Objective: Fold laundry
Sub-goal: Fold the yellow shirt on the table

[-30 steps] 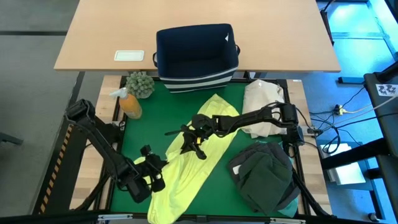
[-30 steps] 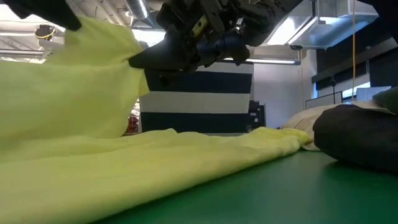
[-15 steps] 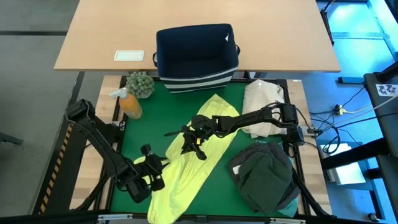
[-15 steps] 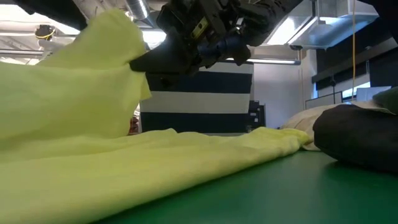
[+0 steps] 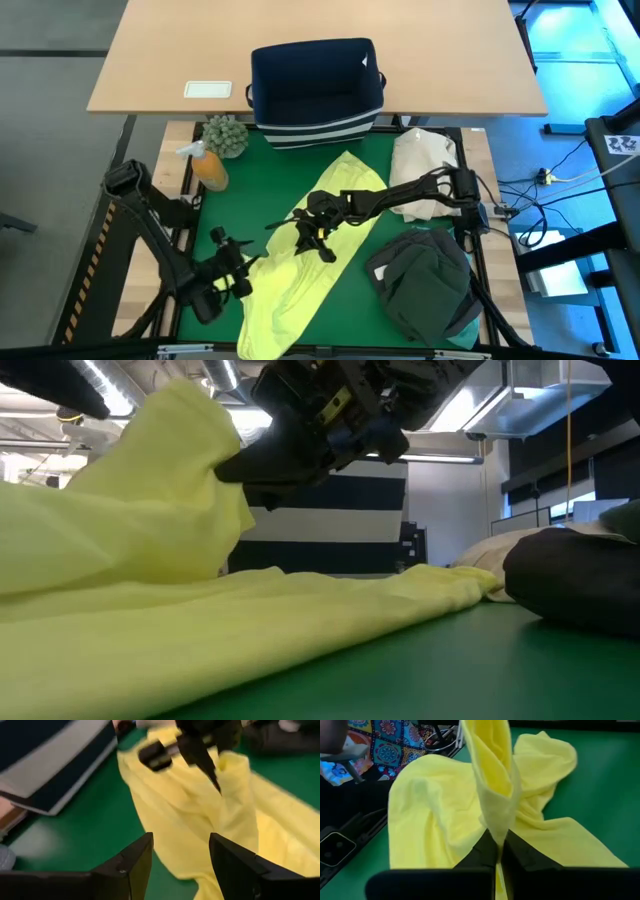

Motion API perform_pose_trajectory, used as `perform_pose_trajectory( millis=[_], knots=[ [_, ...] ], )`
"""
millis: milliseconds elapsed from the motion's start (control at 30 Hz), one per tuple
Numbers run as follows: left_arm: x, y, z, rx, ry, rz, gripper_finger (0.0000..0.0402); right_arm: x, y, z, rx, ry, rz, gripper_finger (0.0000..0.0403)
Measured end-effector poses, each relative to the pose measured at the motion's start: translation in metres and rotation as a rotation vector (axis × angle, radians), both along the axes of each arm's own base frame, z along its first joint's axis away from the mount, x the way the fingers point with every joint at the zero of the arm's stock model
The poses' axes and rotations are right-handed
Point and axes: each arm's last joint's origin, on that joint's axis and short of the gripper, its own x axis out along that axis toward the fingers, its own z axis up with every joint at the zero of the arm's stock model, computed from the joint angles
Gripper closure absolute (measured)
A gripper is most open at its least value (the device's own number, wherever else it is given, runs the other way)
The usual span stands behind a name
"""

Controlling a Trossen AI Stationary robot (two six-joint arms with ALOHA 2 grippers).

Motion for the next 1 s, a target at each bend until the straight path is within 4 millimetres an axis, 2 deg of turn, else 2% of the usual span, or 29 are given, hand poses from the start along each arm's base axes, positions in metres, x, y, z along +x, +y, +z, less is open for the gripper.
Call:
perform_pose_trajectory(
  millis=[167, 633, 867, 1000],
  knots=[
    [-0.017, 0.004, -0.017, -0.022, -0.089, 0.027, 0.0213, -0.001, 0.006, 0.000, -0.005, -0.005, 0.017, 0.0393],
    [-0.035, 0.033, -0.063, -0.099, -0.110, 0.162, 0.0216, 0.001, 0.018, 0.007, -0.005, -0.104, 0.077, 0.0393],
    [-0.026, 0.049, -0.073, -0.164, 0.034, 0.314, 0.0218, 0.001, 0.018, 0.007, -0.011, -0.111, 0.080, 0.0393],
    [-0.014, 0.055, -0.079, -0.175, 0.076, 0.301, 0.0218, 0.002, 0.018, 0.008, -0.012, -0.111, 0.080, 0.0393]
  ],
)
